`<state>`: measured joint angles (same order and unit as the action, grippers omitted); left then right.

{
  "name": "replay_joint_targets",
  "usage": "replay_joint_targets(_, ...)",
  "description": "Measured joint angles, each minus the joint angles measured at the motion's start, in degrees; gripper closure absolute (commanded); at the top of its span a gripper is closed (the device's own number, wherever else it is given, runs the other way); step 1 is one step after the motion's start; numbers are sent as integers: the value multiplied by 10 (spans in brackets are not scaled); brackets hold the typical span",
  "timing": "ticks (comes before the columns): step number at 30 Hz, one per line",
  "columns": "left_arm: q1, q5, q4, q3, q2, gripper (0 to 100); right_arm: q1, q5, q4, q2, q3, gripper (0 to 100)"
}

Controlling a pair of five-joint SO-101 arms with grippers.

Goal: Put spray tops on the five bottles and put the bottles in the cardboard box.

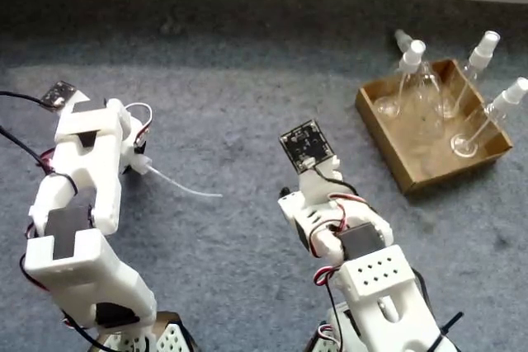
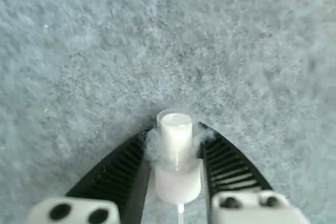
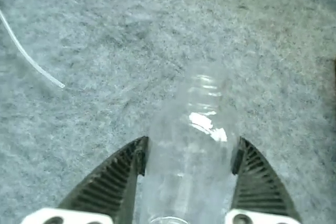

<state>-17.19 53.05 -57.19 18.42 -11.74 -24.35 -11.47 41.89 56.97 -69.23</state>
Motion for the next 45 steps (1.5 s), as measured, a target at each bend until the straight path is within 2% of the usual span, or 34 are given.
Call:
replay_joint_targets(7,8,0,0,-48,0,950,0,0,-117,1,-65,821)
replay_joint_targets(14,40,0,-9,-120,0,950,-2,0,-165,1,-73,821)
replay_joint_targets(20,83,-4,-93,-219,5,950,-2,0,-187,1,-73,821)
replay_joint_targets(25,125,-119,-166,-290,68,950,-2,0,-259,1,-126,821)
replay_joint_targets(29,150,-230,-168,-307,122,951,-2,0,-339,1,-171,821)
replay_joint_targets(32,165,-281,-148,-307,156,951,-2,0,-375,1,-186,821)
replay_joint_targets(38,188,-306,-115,-307,215,951,-4,0,-389,1,-188,821)
replay_joint_targets(45,259,-307,-57,-307,247,993,-4,0,-389,1,-188,821)
